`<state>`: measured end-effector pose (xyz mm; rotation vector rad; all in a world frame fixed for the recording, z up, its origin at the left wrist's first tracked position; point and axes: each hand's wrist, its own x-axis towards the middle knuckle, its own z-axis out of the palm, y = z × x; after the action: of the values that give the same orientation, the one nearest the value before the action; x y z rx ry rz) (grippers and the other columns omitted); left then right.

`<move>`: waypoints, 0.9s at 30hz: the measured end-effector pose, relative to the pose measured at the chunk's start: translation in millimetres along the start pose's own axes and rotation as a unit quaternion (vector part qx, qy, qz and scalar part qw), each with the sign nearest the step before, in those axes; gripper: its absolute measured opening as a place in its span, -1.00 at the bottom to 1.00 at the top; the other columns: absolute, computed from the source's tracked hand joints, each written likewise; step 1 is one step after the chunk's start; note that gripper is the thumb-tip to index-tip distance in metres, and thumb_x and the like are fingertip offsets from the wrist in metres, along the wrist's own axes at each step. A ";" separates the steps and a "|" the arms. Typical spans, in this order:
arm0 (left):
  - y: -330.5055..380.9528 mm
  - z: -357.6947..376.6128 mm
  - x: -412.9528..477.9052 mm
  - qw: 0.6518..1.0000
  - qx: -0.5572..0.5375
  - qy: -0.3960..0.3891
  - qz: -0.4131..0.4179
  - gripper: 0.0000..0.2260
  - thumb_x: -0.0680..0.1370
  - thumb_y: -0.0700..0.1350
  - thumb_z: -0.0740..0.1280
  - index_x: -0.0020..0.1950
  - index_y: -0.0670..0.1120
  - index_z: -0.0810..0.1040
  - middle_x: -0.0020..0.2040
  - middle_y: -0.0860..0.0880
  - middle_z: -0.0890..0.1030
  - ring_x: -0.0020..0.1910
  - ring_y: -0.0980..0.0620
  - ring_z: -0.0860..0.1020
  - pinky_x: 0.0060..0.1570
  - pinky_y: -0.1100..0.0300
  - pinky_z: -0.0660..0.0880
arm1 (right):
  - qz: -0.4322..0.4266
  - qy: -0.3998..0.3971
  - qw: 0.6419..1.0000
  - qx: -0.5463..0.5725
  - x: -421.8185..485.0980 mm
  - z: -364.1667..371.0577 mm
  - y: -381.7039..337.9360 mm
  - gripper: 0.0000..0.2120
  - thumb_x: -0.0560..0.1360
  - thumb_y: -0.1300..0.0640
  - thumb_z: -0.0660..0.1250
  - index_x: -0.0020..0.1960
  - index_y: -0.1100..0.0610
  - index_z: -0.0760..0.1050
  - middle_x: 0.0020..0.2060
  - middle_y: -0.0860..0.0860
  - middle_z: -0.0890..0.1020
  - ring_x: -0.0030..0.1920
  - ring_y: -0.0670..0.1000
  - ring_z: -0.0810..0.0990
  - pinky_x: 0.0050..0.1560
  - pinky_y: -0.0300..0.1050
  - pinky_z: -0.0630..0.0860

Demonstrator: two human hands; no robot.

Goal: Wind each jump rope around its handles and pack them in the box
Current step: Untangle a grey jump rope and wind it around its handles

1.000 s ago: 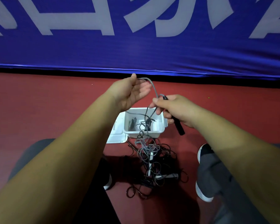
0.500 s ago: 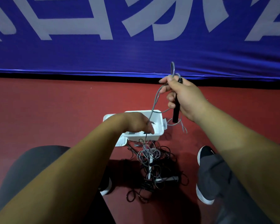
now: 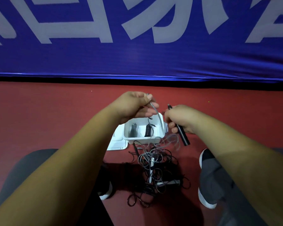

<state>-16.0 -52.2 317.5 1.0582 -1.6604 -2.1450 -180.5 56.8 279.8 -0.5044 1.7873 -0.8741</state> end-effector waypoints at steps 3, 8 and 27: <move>8.4 2.5 -0.3 0.997 -0.058 0.041 0.017 -0.78 0.72 -0.09 0.28 0.07 -0.22 0.61 -0.07 -0.10 0.76 -0.21 0.06 0.74 -0.22 0.28 0.67 | -0.009 -0.057 0.997 -0.042 -5.3 6.2 -0.8 -0.83 0.56 0.33 0.22 0.06 0.22 0.56 -0.29 0.08 0.47 -0.46 -0.04 0.30 -0.48 -0.19 0.25; 16.8 -5.8 0.7 0.977 -0.174 0.122 0.030 -0.79 0.70 -0.10 0.34 0.11 -0.26 0.60 -0.13 -0.10 0.75 -0.19 0.01 0.76 -0.29 0.30 0.64 | 0.008 -0.092 0.994 -0.061 -2.6 -3.0 -5.2 -0.71 0.49 0.28 0.26 -0.08 0.21 0.78 -0.21 0.07 0.54 -0.43 -0.03 0.28 -0.45 -0.19 0.27; -41.7 21.2 8.3 0.925 0.360 -0.117 -0.029 -0.78 0.68 -0.18 0.33 0.29 -0.05 0.66 0.11 0.15 0.70 -0.03 0.33 0.61 -0.01 0.37 0.48 | -0.092 -0.004 0.971 0.220 -5.8 -25.7 -36.1 -0.81 0.74 0.23 0.19 0.15 0.13 0.60 -0.08 0.03 0.67 -0.56 -0.19 0.27 -0.60 -0.34 0.17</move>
<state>-25.8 -27.3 278.2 1.0375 -2.6767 -1.7544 -204.4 45.8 315.9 -0.3836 1.4914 -1.3529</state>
